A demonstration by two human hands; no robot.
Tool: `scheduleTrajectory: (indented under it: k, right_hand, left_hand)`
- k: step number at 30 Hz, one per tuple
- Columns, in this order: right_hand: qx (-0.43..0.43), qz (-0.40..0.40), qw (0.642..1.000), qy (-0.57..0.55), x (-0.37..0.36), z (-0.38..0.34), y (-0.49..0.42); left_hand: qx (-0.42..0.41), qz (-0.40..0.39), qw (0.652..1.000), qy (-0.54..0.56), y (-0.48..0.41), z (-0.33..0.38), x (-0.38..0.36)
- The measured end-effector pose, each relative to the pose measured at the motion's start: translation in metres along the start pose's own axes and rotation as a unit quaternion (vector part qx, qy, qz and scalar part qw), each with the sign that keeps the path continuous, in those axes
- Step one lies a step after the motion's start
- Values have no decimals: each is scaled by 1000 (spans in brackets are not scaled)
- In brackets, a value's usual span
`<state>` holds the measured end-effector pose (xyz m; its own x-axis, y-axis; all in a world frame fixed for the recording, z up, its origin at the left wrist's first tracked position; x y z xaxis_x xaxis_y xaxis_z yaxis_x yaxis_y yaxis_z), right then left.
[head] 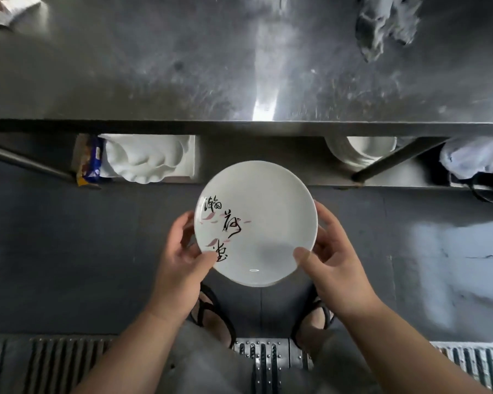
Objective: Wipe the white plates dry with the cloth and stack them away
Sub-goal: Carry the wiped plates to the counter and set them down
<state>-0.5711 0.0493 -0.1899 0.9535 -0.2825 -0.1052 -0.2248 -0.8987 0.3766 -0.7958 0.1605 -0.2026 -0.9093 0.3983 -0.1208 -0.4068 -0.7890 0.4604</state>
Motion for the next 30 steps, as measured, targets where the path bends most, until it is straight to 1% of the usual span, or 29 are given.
scheduleTrajectory:
  k: [6,11,14,18,22,30]
  right_hand:
    - [11,11,1000,-13,31,82,-58]
    - [13,33,999,-1,55,133,-118]
    - [19,38,999,-2,67,163,-155]
    - [30,35,999,7,85,196,-203]
    - [39,31,999,17,102,220,-252]
    - [54,68,996,17,149,260,-339]
  left_hand:
    - [9,-6,1000,-16,-79,-69,-12]
    - [13,-18,999,-29,-153,-118,-20]
    - [0,-24,999,-39,-195,-142,-19]
    - [-21,-26,999,-36,-246,-167,-21]
    - [-24,-20,999,-26,-294,-187,-27]
    - [-43,-39,997,-41,-393,-211,-53]
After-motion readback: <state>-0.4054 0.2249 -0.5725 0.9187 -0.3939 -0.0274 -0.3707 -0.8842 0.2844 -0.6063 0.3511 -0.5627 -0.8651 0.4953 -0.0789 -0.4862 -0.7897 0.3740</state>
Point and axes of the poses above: each hand's wrist, its own y-axis away from the middle knuckle, its own x-axis out of the back of the hand, z = x × y, the point moved 4 cm from there along -y, towards the middle knuckle, and after that the axes turned 10 degrees about -z, right-handed, at the moved point
